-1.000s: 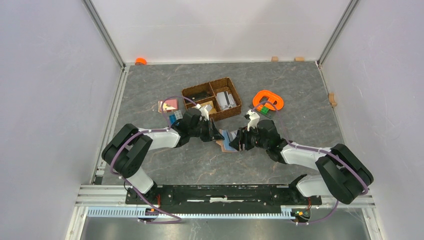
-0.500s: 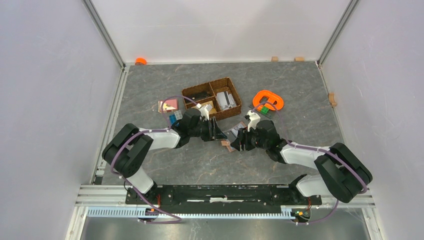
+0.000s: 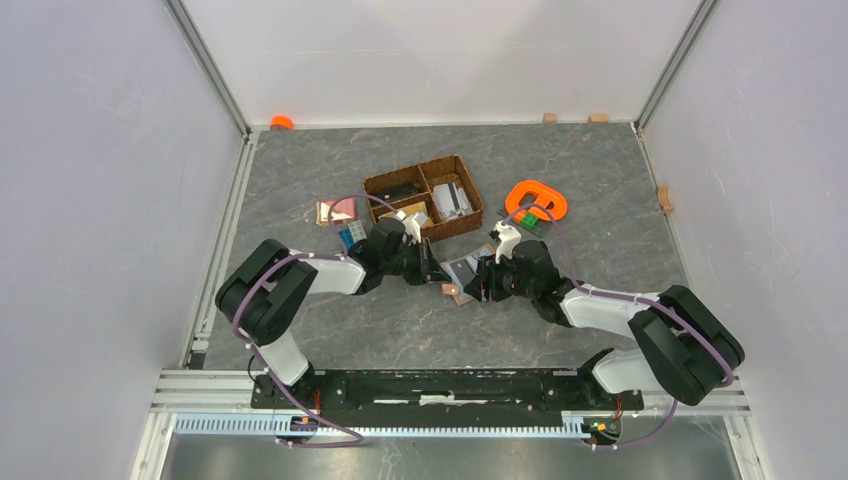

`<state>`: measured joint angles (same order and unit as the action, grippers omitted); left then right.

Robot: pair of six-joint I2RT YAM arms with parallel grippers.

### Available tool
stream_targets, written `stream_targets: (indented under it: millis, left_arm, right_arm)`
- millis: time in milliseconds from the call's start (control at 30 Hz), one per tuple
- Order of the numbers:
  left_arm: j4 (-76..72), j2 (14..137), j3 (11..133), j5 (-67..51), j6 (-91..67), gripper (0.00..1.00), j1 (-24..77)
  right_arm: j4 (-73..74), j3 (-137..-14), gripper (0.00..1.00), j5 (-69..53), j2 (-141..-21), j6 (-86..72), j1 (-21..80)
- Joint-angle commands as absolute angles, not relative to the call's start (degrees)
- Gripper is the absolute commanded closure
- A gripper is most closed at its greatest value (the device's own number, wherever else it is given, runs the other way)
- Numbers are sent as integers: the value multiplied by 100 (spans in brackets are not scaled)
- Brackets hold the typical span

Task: Take the credit cards out of the card holder
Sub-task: Remove the credit card from the card holder.

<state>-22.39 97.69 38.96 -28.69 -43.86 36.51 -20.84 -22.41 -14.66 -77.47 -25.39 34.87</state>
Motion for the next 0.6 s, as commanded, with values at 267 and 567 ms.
stream_targets:
  millis: [267,567]
  left_arm:
    - [-2355,9603,4028,-3000,-4395,89,3683]
    - [-2323,9568,4032,-3014,-4371,89,3683]
  right_arm:
    - [-1771,-2539,28,-752,-7456,-2118,3698]
    - [-1234,-2801,30,324,-7333,-1789,4072]
